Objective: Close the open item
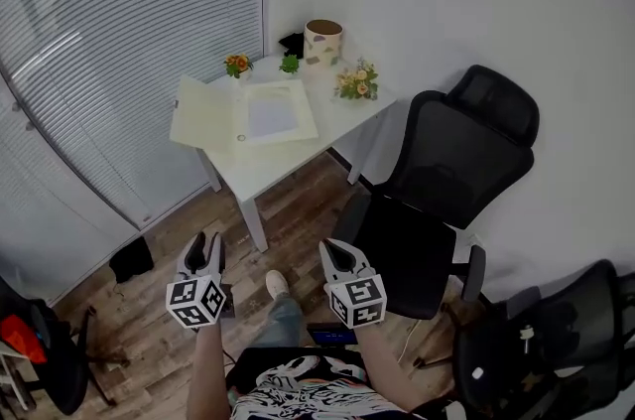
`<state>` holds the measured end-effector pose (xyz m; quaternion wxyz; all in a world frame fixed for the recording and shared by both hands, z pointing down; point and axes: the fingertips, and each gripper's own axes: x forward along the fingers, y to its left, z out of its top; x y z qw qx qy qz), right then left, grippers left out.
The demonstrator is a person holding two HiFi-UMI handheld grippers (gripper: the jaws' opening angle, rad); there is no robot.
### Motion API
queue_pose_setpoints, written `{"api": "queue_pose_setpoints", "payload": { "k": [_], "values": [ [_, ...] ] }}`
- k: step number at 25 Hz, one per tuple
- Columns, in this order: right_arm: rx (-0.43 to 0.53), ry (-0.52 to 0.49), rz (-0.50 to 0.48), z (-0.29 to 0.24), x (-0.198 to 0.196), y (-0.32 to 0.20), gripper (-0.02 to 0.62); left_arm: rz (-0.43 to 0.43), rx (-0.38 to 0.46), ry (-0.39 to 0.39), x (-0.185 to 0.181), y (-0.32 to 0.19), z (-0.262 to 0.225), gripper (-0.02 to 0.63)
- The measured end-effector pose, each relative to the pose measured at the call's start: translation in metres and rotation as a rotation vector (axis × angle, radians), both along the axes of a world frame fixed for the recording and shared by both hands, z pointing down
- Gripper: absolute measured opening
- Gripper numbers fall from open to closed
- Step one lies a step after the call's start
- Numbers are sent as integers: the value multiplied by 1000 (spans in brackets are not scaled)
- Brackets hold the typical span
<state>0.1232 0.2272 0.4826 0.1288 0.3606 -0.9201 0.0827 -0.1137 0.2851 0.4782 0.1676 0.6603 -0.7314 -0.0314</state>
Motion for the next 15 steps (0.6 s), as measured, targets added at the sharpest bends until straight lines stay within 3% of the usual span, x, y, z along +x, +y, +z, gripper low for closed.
{"api": "queue_pose_setpoints", "payload": {
  "k": [8,15],
  "values": [
    [-56,64,-12,32,-37,-122,3,-41,-42,62,-54,-123,30,156],
    [-109,117,-12,54,-80,-222,3,-114,-112,150,-123,-206,65,158]
  ]
}}
